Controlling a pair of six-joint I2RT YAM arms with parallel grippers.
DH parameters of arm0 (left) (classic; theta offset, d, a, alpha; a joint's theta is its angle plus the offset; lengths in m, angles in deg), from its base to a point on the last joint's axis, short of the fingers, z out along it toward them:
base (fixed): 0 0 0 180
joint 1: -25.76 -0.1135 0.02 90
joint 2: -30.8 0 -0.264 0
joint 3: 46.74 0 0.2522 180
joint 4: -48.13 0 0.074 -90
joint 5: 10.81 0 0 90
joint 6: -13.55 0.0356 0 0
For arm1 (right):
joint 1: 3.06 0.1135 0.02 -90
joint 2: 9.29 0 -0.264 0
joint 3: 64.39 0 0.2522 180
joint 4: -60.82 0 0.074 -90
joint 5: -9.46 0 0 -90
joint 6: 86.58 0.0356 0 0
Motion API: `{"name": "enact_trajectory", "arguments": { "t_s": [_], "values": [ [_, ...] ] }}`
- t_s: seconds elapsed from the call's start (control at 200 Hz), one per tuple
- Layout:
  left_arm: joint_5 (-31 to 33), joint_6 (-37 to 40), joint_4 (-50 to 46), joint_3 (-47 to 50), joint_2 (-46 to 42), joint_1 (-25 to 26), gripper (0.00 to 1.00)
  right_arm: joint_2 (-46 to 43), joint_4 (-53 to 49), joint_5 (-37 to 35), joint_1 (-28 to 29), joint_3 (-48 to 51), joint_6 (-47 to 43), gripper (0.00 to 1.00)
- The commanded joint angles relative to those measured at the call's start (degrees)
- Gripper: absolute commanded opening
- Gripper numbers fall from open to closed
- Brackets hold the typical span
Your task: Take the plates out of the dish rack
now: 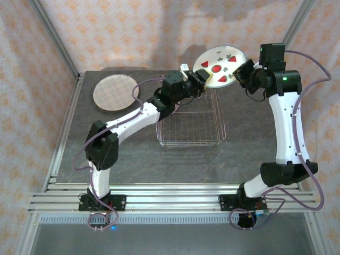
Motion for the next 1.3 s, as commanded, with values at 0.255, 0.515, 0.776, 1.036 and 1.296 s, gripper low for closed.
{"name": "enact_trajectory", "arguments": {
  "t_s": [0.255,0.515,0.776,1.036,1.296],
  "values": [
    [-2.0,8.9,-2.7,2.1,-6.3,-1.7,0.0,-3.5,6.8,6.2,-0.2,2.2,-2.3,0.14],
    [-4.2,10.3,-2.1,4.8,-10.8,-4.0,0.0,-2.7,4.2,6.9,2.9,-2.3,-9.0,0.48],
    [-6.1,10.7,-2.7,10.8,-18.0,-7.8,0.0,-0.1,3.5,5.4,10.0,-6.6,-13.8,0.69],
    [-6.6,10.0,-3.8,20.8,-28.3,-13.7,0.0,4.6,2.3,5.4,17.8,-12.7,-20.3,0.75],
    [-7.8,8.2,-5.4,30.9,-38.3,-21.8,0.0,3.6,10.1,4.0,27.5,-7.9,-34.1,0.76]
  ]
}}
